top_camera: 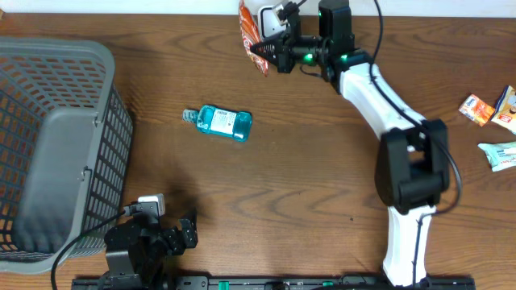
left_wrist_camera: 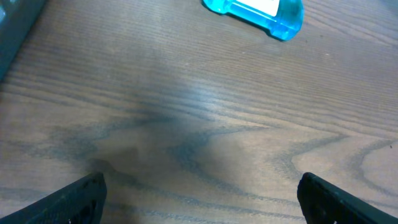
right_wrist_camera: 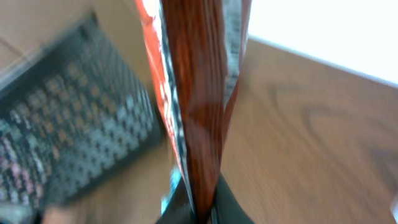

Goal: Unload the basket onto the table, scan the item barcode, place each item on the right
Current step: 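Hold the chocolate bar in front of the white scanner with the right gripper, then carry the chocolate bar right with the right gripper and drop it at the edge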

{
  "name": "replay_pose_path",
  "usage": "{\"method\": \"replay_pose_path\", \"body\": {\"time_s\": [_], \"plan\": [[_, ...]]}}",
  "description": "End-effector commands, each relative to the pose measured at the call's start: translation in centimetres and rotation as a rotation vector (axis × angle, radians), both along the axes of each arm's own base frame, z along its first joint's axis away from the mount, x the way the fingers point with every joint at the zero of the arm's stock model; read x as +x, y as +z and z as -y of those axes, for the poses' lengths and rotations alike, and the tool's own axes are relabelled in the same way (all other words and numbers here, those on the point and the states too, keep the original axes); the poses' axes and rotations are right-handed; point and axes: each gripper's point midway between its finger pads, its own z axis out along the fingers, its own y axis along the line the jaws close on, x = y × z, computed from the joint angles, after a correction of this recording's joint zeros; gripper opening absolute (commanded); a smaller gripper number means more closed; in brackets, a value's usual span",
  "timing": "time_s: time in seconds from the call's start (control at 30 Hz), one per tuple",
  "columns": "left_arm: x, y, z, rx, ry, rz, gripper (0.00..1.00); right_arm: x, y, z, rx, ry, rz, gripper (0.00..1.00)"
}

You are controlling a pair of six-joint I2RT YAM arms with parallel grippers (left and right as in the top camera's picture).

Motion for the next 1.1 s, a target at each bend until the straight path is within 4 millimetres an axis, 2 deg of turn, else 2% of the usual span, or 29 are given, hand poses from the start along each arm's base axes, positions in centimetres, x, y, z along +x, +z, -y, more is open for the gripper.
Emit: {"method": "replay_pose_path", "body": {"time_s": [0.0, 0.1, 0.23, 0.33, 0.63, 0.87, 1.0, 1.07], "plan": [[-0.1, 0.0, 0.0, 0.006, -0.005, -0.001, 0.98, 0.7, -0.7, 0.1, 0.142, 0.017, -0.249, 0.01], [-0.1, 0.0, 0.0, 0.006, -0.005, -0.001, 0.98, 2.7, -1.4, 1.2, 0.21, -0.032, -0.265, 0.01], [-0.1, 0.0, 0.0, 0.006, -0.005, -0.001, 0.98, 5.9, -4.8, 3.0, 0.244, -0.203, -0.397, 0.01], [-0.1, 0.0, 0.0, 0.006, -0.005, -0.001, 0.98, 6.8, -7.1, 3.4, 0.246, -0.265, -0.452, 0.01], [-0.1, 0.0, 0.0, 0.006, -0.005, -0.001, 0.98, 7.4, -10.2, 3.4, 0.234, -0.299, -0.5, 0.01], [-0.1, 0.0, 0.0, 0.006, -0.005, -0.001, 0.98, 8.0, -11.2, 3.9, 0.208, -0.354, -0.5, 0.01], [-0.1, 0.0, 0.0, 0.006, -0.005, -0.001, 0.98, 6.5, -10.6, 3.1, 0.18, -0.239, -0.443, 0.01], [-0.1, 0.0, 0.0, 0.006, -0.005, -0.001, 0.98, 6.3, -10.6, 3.6, 0.158, -0.234, -0.451, 0.01]]}}
